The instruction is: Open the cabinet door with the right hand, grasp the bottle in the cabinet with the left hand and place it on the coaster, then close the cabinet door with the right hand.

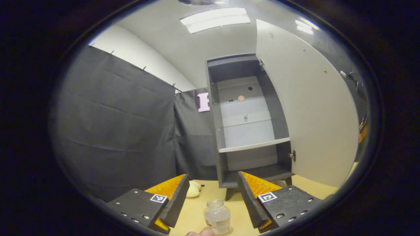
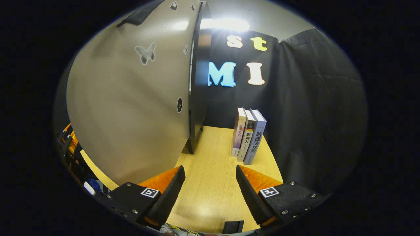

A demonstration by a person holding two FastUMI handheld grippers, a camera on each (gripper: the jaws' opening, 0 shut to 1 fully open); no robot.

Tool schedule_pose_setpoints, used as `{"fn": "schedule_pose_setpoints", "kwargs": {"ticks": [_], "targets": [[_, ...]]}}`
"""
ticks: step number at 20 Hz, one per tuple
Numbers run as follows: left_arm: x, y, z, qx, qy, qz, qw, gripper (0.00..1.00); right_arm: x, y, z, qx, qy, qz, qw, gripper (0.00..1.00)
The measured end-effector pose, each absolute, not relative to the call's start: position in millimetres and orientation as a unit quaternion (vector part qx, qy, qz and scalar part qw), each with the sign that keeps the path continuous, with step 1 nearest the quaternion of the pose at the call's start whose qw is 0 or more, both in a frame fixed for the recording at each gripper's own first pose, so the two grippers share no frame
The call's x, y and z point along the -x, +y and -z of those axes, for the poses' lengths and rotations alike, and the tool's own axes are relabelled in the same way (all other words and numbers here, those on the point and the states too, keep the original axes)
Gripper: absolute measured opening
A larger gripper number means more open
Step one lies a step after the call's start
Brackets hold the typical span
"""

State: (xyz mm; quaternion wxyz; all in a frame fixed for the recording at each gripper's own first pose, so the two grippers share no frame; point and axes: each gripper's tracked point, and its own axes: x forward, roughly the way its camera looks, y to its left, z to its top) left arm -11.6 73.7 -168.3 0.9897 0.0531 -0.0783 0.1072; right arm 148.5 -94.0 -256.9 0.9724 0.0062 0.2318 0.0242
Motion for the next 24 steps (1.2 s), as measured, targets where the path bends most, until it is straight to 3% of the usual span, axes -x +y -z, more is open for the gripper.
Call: {"fn": "schedule_pose_setpoints", "kwargs": {"ticks": [1, 2, 5, 6, 7, 11, 17, 22, 24], "targets": [[17.2, 73.7, 148.6, -0.046, -0.081, -0.106, 0.990, 0.90, -148.2, -97.3, 247.1, -0.014, 0.225, -0.019, 0.974, 0.95], [21.5, 73.3, 128.4, -0.036, -0.081, -0.103, 0.991, 0.84, -149.8, -100.5, 235.6, -0.022, 0.216, -0.014, 0.976, 0.96], [32.7, 68.9, 92.3, 0.002, -0.063, -0.094, 0.994, 0.84, -152.8, -115.2, 196.7, -0.040, 0.182, 0.004, 0.982, 0.96], [36.0, 67.5, 80.9, 0.002, -0.056, -0.090, 0.994, 0.78, -153.7, -120.7, 183.9, -0.048, 0.172, 0.009, 0.984, 0.96], [36.2, 64.3, 71.9, -0.003, -0.047, -0.085, 0.995, 0.84, -154.1, -125.8, 169.2, -0.057, 0.160, 0.014, 0.985, 0.95], [32.2, 56.6, 51.1, -0.017, -0.005, -0.076, 0.997, 0.84, -155.5, -141.9, 104.7, -0.090, 0.102, 0.025, 0.990, 0.95], [49.9, 41.6, 37.6, 0.001, 0.048, -0.082, 0.995, 0.84, -147.4, -127.5, 27.7, -0.117, 0.028, -0.014, 0.993, 0.94], [75.7, 45.2, 9.5, -0.022, 0.051, -0.103, 0.993, 0.84, -151.0, -105.9, 28.8, -0.126, 0.035, -0.055, 0.990, 0.95], [69.5, 41.5, 7.9, -0.028, 0.044, -0.089, 0.995, 0.90, -150.8, -96.0, 27.2, -0.140, 0.039, -0.063, 0.987, 0.95]]}}
